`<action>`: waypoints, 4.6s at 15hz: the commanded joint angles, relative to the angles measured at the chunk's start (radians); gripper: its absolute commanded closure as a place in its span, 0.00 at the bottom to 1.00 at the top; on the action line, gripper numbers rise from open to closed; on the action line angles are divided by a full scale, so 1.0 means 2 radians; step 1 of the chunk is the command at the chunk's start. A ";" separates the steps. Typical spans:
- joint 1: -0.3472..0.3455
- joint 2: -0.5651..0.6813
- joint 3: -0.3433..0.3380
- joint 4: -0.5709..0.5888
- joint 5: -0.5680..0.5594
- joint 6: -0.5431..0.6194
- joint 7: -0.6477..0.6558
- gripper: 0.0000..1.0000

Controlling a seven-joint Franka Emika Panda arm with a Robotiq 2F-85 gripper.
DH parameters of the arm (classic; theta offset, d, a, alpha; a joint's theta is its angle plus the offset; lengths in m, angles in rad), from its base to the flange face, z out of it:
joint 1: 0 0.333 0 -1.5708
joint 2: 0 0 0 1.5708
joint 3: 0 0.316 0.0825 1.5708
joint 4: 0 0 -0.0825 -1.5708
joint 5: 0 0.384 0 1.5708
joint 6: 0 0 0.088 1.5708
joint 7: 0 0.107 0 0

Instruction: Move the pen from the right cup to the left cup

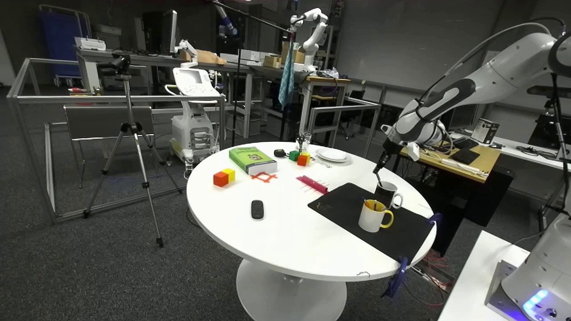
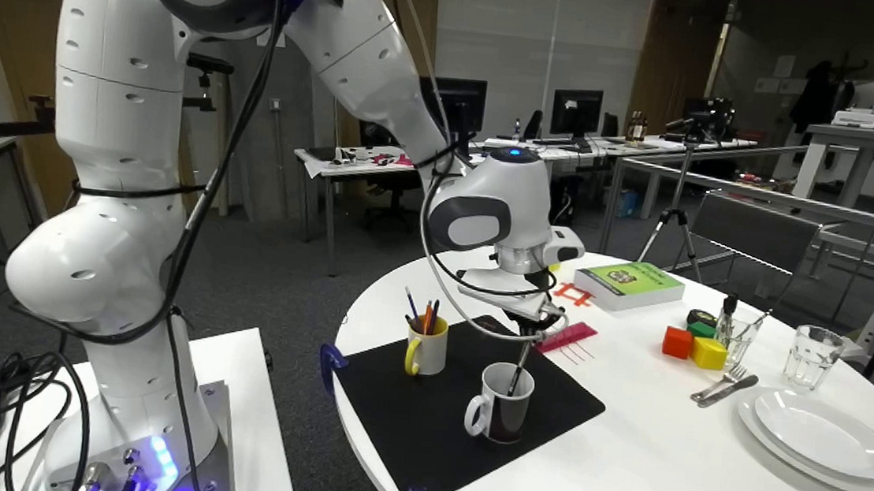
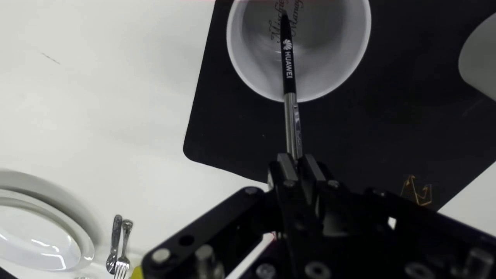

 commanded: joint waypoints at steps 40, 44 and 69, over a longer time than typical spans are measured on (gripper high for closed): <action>0.116 -0.175 -0.046 -0.049 0.134 -0.091 0.175 0.91; 0.121 -0.168 -0.043 -0.049 0.128 -0.086 0.174 0.98; 0.148 -0.100 0.006 -0.067 0.054 -0.046 0.173 0.98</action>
